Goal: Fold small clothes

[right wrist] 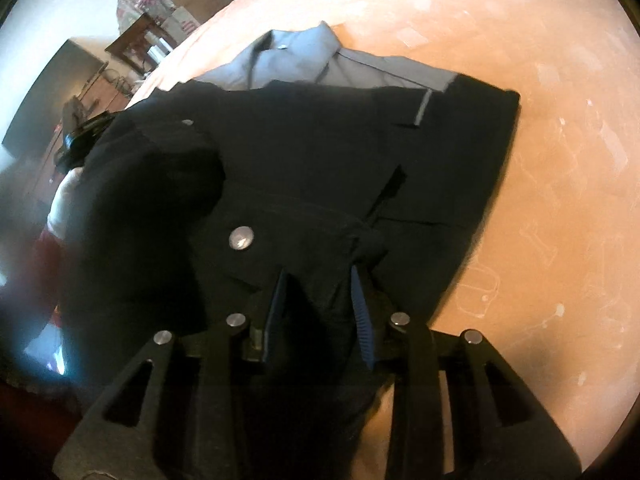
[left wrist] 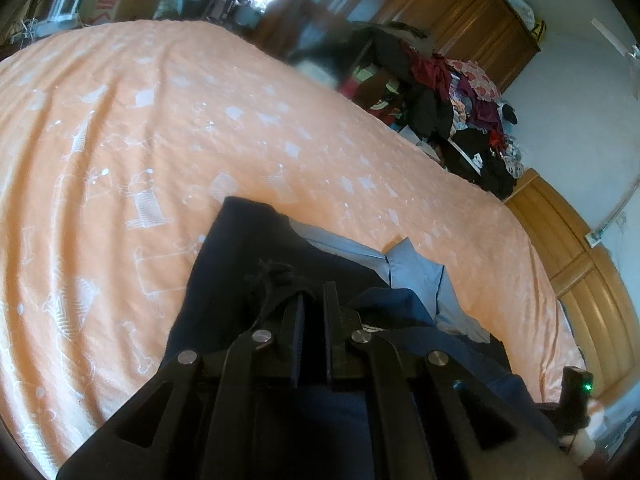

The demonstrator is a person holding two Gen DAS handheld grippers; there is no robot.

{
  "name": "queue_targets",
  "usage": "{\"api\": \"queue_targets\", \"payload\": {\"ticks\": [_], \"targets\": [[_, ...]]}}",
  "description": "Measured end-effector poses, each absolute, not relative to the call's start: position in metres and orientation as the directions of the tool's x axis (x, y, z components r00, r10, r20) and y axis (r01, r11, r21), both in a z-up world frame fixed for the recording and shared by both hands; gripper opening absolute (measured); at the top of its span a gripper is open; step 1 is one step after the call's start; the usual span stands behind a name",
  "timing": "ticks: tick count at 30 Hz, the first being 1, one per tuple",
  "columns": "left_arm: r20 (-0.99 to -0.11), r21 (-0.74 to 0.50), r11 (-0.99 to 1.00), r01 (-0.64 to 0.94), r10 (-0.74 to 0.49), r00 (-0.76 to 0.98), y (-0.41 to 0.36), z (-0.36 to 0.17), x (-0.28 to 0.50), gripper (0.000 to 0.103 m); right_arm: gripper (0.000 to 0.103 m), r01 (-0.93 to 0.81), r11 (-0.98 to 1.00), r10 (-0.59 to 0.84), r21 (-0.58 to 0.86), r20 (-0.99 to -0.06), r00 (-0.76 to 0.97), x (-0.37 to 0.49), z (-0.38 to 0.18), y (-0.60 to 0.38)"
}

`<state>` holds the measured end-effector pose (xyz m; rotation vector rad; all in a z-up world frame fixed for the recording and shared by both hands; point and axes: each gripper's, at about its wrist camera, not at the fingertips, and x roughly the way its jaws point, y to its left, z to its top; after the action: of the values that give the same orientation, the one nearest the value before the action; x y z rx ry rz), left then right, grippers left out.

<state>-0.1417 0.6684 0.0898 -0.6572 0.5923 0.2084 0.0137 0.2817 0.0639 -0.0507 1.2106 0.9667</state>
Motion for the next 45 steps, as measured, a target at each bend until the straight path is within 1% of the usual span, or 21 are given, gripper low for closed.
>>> {"api": "queue_targets", "payload": {"ticks": [4, 6, 9, 10, 11, 12, 14, 17, 19, 22, 25, 28, 29, 31, 33, 35, 36, 37, 39, 42, 45], "targets": [[-0.578, -0.516, 0.774, -0.367, 0.001, 0.816, 0.669, 0.088, -0.146, 0.004, 0.038, -0.613, 0.667, 0.597, 0.424, -0.796, 0.099, 0.013, 0.069, 0.266], [-0.579, -0.514, 0.775, -0.367, 0.002, 0.815, 0.669, 0.088, -0.145, 0.004, 0.045, -0.603, 0.667, 0.614, 0.438, -0.781, 0.112, 0.012, 0.070, 0.262], [-0.584, -0.508, 0.779, -0.368, 0.003, 0.812, 0.668, 0.086, -0.146, 0.004, 0.045, -0.610, 0.667, 0.597, 0.428, -0.797, 0.094, 0.016, 0.059, 0.275], [-0.585, -0.508, 0.779, -0.368, 0.002, 0.811, 0.668, 0.085, -0.148, 0.004, 0.042, -0.614, 0.667, 0.594, 0.422, -0.798, 0.098, 0.017, 0.060, 0.277], [-0.585, -0.508, 0.778, -0.369, 0.002, 0.811, 0.668, 0.085, -0.149, 0.004, 0.016, -0.618, 0.668, 0.594, 0.415, -0.798, 0.106, 0.017, 0.062, 0.278], [-0.584, -0.511, 0.776, -0.369, 0.000, 0.811, 0.669, 0.085, -0.150, 0.004, 0.006, -0.622, 0.668, 0.591, 0.409, -0.799, 0.110, 0.016, 0.065, 0.281], [-0.579, -0.514, 0.773, -0.371, 0.007, 0.815, 0.668, 0.089, -0.152, 0.004, 0.006, -0.669, 0.659, 0.595, 0.343, -0.781, 0.187, 0.003, 0.089, 0.284], [-0.528, -0.537, 0.771, -0.344, 0.011, 0.849, 0.666, 0.108, -0.159, 0.004, 0.006, -0.694, 0.641, 0.662, 0.329, -0.694, 0.282, -0.005, 0.136, 0.273], [-0.486, -0.552, 0.767, -0.327, 0.022, 0.874, 0.670, 0.125, -0.162, 0.004, 0.006, -0.689, 0.649, 0.685, 0.324, -0.643, 0.343, 0.007, 0.160, 0.265], [-0.453, -0.561, 0.763, -0.321, 0.041, 0.891, 0.682, 0.143, -0.152, 0.004, 0.005, -0.651, 0.684, 0.680, 0.329, -0.610, 0.406, 0.042, 0.169, 0.254], [-0.474, -0.545, 0.765, -0.344, 0.058, 0.879, 0.699, 0.144, -0.127, 0.004, 0.005, -0.600, 0.712, 0.666, 0.365, -0.622, 0.412, 0.089, 0.150, 0.254], [-0.549, -0.515, 0.766, -0.385, 0.050, 0.834, 0.710, 0.128, -0.100, 0.004, 0.005, -0.573, 0.744, 0.609, 0.344, -0.703, 0.368, 0.120, 0.106, 0.268], [-0.568, -0.513, 0.765, -0.388, 0.036, 0.822, 0.711, 0.124, -0.096, 0.004, 0.000, -0.544, 0.748, 0.604, 0.380, -0.730, 0.321, 0.131, 0.082, 0.270], [-0.583, -0.509, 0.783, -0.358, -0.008, 0.813, 0.707, 0.123, -0.098, 0.004, 0.000, -0.514, 0.765, 0.572, 0.388, -0.777, 0.264, 0.135, 0.049, 0.274], [-0.602, -0.500, 0.801, -0.330, -0.047, 0.797, 0.704, 0.125, -0.107, 0.005, 0.000, -0.497, 0.742, 0.618, 0.449, -0.745, 0.251, 0.132, 0.041, 0.268], [-0.596, -0.501, 0.815, -0.290, -0.082, 0.799, 0.707, 0.133, -0.126, 0.020, 0.000, -0.471, 0.715, 0.667, 0.517, -0.708, 0.234, 0.132, 0.037, 0.260], [-0.593, -0.502, 0.817, -0.283, -0.087, 0.801, 0.711, 0.137, -0.133, 0.031, 0.000, -0.463, 0.705, 0.680, 0.537, -0.697, 0.227, 0.132, 0.034, 0.258], [-0.589, -0.499, 0.821, -0.278, -0.085, 0.804, 0.716, 0.141, -0.141, 0.036, 0.000, -0.455, 0.696, 0.693, 0.556, -0.685, 0.224, 0.133, 0.031, 0.256], [-0.579, -0.507, 0.820, -0.267, -0.095, 0.810, 0.731, 0.148, -0.153, 0.037, 0.000, -0.456, 0.695, 0.695, 0.556, -0.683, 0.226, 0.133, 0.031, 0.256], [-0.587, -0.555, 0.807, -0.201, -0.209, 0.782, 0.740, 0.141, -0.149, 0.038, 0.000, -0.465, 0.700, 0.689, 0.542, -0.685, 0.237, 0.129, 0.031, 0.262], [-0.655, -0.527, 0.834, -0.162, -0.277, 0.703, 0.729, 0.122, -0.121, 0.038, 0.000, -0.458, 0.690, 0.701, 0.561, -0.675, 0.230, 0.135, 0.027, 0.259]]}}
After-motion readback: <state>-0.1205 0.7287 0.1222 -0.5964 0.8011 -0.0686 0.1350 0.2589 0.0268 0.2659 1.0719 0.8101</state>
